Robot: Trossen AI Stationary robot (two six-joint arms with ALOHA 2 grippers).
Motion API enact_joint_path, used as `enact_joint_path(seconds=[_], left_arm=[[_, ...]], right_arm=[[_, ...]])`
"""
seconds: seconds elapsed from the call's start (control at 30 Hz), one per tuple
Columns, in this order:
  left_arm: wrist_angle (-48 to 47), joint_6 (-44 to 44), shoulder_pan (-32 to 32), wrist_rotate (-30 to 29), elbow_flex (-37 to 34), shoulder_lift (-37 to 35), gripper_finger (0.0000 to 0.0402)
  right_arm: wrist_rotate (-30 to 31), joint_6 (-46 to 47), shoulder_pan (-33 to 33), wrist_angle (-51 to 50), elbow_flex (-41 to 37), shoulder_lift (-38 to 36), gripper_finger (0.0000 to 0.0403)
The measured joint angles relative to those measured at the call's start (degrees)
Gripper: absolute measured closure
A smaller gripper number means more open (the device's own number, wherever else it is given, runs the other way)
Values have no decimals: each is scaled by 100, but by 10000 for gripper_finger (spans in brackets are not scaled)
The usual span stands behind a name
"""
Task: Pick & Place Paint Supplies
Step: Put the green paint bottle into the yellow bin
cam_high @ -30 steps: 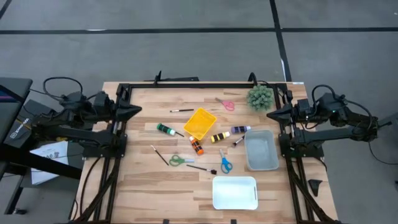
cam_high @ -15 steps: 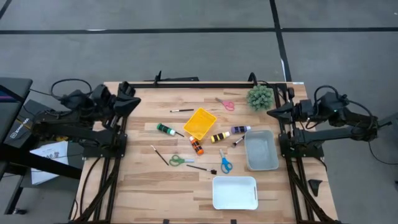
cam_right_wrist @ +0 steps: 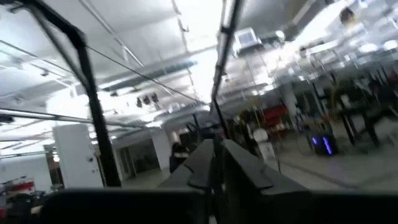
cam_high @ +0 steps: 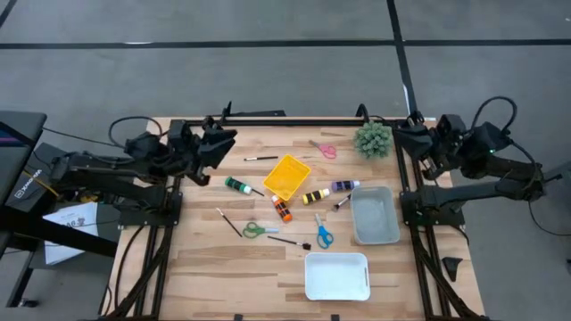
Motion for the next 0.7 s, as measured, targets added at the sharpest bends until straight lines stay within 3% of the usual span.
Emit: enact_joint_path(seconds=[0.2, 0.33, 0.4, 0.6, 0.7], left_arm=[[-555, 1471, 197, -584, 1026, 201, 141], [-2546, 2169, 377, -1701, 2111, 345, 101], [-3815, 2258, 579, -1963, 2680, 493, 90], [-6811, 1871, 1201, -1913, 3840, 1187, 81], [-7968, 1736, 1517, -1337, 3971, 1498, 81]], right_arm=[[119, 63, -273, -621, 659, 224, 273], [126, -191, -475, -1189, 1234, 352, 223], [144, -289, -566, -1427, 1508, 416, 204], [267, -491, -744, -1849, 1989, 590, 177], [270, -516, -803, -1864, 2031, 627, 176]])
